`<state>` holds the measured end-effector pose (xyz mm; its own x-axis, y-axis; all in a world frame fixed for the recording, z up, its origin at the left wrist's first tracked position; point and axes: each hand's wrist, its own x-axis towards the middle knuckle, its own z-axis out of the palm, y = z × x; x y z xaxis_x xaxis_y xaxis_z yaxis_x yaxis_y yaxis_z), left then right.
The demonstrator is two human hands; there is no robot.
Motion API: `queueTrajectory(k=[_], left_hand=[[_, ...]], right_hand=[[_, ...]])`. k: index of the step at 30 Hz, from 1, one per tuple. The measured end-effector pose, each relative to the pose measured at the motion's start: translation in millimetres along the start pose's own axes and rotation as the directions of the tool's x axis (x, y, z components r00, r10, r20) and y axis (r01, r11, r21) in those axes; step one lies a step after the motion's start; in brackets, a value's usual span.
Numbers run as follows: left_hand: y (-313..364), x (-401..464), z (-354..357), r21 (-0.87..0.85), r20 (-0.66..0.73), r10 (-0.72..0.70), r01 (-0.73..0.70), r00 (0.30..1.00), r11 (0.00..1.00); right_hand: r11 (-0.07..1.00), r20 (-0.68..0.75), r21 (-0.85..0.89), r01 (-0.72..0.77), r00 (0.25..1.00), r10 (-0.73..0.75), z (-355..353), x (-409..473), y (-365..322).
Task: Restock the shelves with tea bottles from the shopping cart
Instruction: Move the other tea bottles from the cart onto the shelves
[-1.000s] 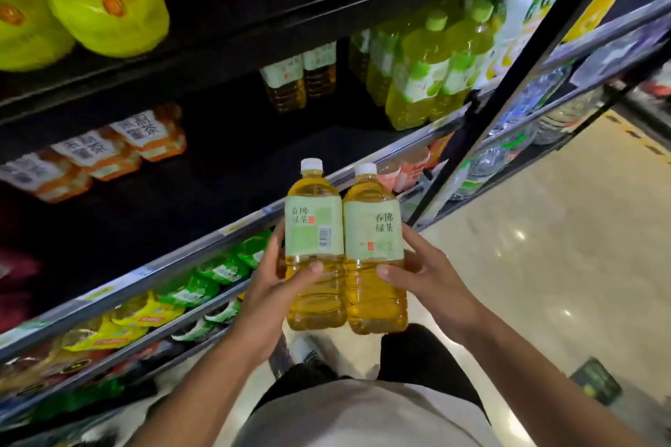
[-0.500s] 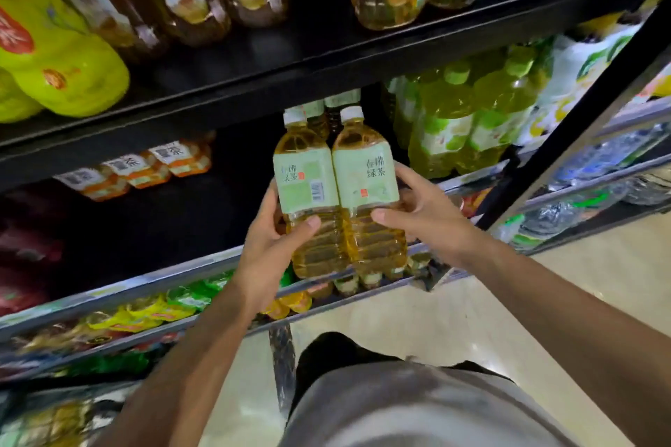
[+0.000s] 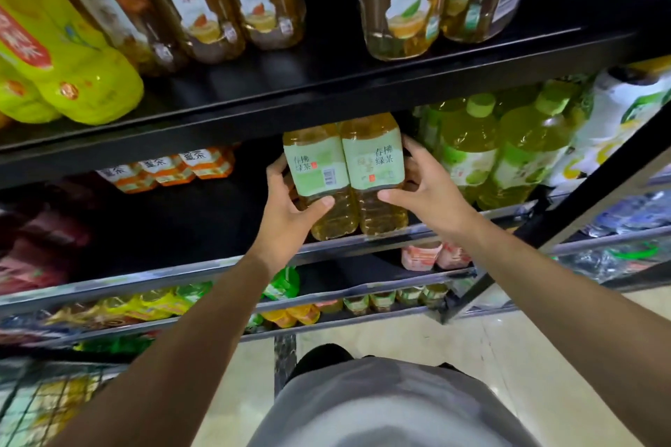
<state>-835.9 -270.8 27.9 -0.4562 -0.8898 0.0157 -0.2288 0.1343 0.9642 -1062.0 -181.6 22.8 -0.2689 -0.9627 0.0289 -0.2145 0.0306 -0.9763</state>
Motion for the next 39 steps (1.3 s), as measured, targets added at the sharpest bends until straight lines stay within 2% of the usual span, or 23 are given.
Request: queueTrajectory(k=[5, 14, 16, 19, 22, 28, 34, 39], left_hand=[[-19.6, 11.8, 10.8, 0.055, -0.023, 0.037, -0.036, 0.999, 0.998], [-46.3, 0.1, 32.3, 0.196, -0.114, 0.02, 0.003, 0.993, 0.981], [-50.8, -7.5, 35.6, 0.232, -0.123, 0.036, -0.006, 0.992, 0.973], [-51.5, -15.7, 40.2, 0.299, -0.134, 0.062, -0.019, 0.989, 0.954], [-50.6, -24.9, 44.3, 0.367, -0.169, 0.088, -0.02, 0.982, 0.93], [-55.1, -38.6, 45.8, 0.394, -0.301, 0.083, 0.045, 0.95, 0.918], [-49.7, -31.8, 46.7, 0.373, -0.352, 0.038, 0.103, 0.935, 0.922], [-49.9, -15.0, 38.8, 0.432, -0.346, 0.06, 0.103, 0.936, 0.896]], right_hand=[[0.993, -0.024, -0.111, 0.043, 0.999, -0.046, -0.3, 11.4, 22.4], [0.988, -0.12, -0.13, 0.079, 0.988, -0.095, 3.7, -11.5, 43.8], [0.979, -0.158, -0.184, 0.083, 0.981, -0.112, 6.5, -19.0, 44.6], [0.957, -0.242, -0.287, 0.039, 0.964, -0.112, 14.8, -29.2, 42.7], [0.952, -0.3, -0.305, -0.004, 0.949, -0.092, 22.4, -33.7, 41.5], [0.902, -0.404, -0.426, -0.068, 0.907, -0.122, 25.5, -47.6, 54.7], [0.912, -0.458, -0.394, -0.109, 0.884, -0.093, 31.2, -40.9, 48.9], [0.917, -0.454, -0.378, -0.125, 0.889, -0.066, 31.6, -28.0, 45.0]])
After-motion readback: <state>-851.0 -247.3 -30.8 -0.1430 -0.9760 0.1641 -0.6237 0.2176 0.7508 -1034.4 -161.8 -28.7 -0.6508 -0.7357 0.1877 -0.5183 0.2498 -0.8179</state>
